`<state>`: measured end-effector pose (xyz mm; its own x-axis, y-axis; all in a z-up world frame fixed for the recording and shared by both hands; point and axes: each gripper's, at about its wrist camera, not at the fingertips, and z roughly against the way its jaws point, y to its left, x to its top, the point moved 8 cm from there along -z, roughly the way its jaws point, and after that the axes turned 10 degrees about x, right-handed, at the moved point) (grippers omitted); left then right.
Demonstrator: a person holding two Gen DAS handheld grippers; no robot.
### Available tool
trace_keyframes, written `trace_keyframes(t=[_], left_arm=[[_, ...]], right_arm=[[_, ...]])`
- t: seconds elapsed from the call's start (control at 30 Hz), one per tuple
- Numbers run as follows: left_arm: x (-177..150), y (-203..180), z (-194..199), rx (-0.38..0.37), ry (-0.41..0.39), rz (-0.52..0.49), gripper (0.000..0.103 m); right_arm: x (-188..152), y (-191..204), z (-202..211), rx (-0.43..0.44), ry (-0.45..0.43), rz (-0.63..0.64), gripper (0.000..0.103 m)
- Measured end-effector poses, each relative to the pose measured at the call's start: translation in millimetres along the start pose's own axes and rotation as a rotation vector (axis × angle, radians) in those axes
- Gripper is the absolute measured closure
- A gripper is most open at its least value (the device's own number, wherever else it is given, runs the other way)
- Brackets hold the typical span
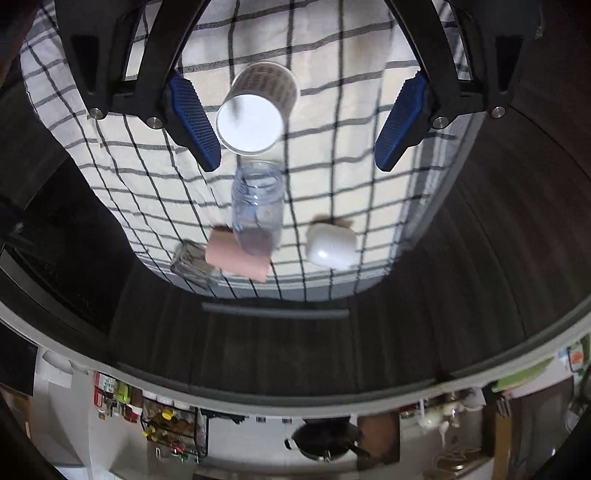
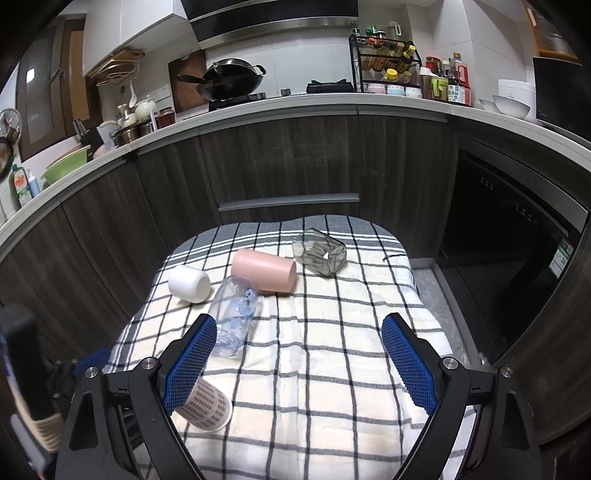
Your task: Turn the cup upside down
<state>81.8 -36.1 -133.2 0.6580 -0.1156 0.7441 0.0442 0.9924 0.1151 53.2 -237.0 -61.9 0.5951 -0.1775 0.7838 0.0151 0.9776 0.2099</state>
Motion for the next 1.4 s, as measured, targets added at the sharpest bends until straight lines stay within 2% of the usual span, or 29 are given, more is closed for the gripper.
trace_keyframes(t=[0.47,0.8,1.4], left_arm=[[10,30,32,0.039,0.015,0.077,0.015],[20,48,55,0.063,-0.042,0.120,0.011],[24,54,63,0.070,-0.062,0.133,0.009]], right_arm=[[5,27,18,0.024,-0.027,0.044,0.012],[16,45,43,0.023,-0.111,0.089,0.009],[18,51,47,0.026,-0.120,0.095,0.009]])
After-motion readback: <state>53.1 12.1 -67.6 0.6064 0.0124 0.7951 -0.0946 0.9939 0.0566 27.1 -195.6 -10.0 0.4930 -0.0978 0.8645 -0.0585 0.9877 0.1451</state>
